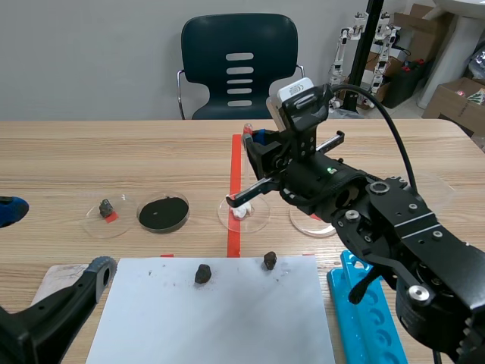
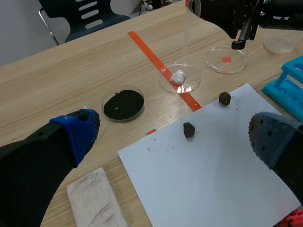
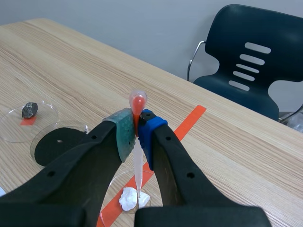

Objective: Squeeze the dropper onto the mineral

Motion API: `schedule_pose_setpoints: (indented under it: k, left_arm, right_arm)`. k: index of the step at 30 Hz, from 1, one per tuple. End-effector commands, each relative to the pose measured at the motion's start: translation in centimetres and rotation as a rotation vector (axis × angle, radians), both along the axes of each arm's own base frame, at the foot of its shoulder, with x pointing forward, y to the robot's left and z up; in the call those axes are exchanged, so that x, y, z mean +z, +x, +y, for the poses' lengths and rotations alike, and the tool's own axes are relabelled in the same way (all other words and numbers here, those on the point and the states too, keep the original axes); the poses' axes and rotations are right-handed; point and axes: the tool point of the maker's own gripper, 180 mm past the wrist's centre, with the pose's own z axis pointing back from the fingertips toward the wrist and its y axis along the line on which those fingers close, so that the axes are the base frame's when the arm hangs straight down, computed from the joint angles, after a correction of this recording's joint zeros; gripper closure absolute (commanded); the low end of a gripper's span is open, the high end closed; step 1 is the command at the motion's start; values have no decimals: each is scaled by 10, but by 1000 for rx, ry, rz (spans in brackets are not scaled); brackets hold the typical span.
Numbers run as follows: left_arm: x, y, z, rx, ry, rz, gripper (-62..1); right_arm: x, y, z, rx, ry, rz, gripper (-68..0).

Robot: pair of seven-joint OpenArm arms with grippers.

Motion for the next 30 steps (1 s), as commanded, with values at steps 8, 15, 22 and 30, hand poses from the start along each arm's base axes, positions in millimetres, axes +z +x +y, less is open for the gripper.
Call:
schedule_pose_setpoints:
  k: [8,15,22,30]
  left_arm:
    - [4,2,1,4,-8,-16,-623]
    - [4,2,1,4,-8,-16,-623]
    - [4,2,1,4,-8,-16,-623]
    - [4,2,1,4,-8,-16,-623]
  right_arm:
    - [16,3,-3,-10,3,-32,-4]
    - [41,-17,-9,-29,8,-73,-4]
    - [55,-45,-20,-64,-3,-63,-4]
    - [70,-83,-28,-55,-32,-74,-4]
